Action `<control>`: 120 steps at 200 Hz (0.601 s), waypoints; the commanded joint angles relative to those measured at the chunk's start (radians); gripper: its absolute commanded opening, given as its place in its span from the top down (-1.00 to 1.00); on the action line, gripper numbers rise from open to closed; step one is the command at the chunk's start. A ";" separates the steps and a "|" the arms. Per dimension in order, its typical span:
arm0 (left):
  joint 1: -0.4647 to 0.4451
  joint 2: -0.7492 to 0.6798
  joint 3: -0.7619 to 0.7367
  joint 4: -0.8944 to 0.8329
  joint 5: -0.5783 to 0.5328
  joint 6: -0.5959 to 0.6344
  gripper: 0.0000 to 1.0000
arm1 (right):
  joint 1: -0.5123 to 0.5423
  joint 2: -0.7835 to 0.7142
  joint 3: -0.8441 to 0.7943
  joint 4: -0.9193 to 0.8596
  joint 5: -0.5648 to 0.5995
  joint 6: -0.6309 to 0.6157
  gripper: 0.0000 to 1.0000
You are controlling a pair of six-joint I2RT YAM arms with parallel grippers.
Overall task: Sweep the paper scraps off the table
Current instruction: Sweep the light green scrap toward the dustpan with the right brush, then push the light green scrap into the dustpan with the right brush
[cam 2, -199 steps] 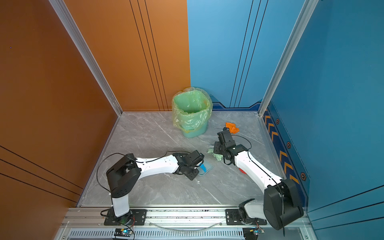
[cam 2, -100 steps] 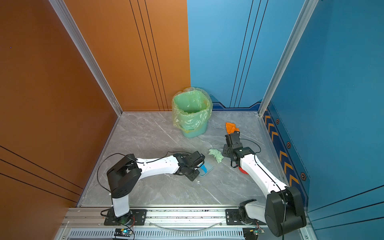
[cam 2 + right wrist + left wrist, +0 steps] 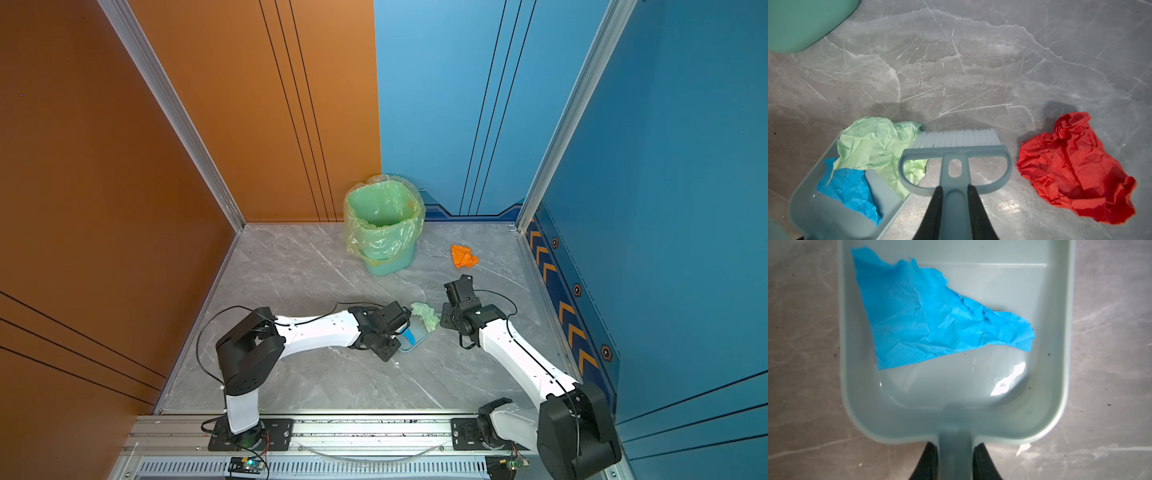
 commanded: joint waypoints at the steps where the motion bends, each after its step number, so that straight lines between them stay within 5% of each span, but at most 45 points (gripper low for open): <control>1: -0.012 0.027 0.019 -0.034 -0.008 0.001 1.00 | 0.029 -0.033 -0.030 -0.037 -0.009 0.023 1.00; 120: -0.012 0.035 0.018 -0.034 -0.007 0.000 1.00 | 0.089 -0.156 -0.027 -0.111 0.003 -0.036 1.00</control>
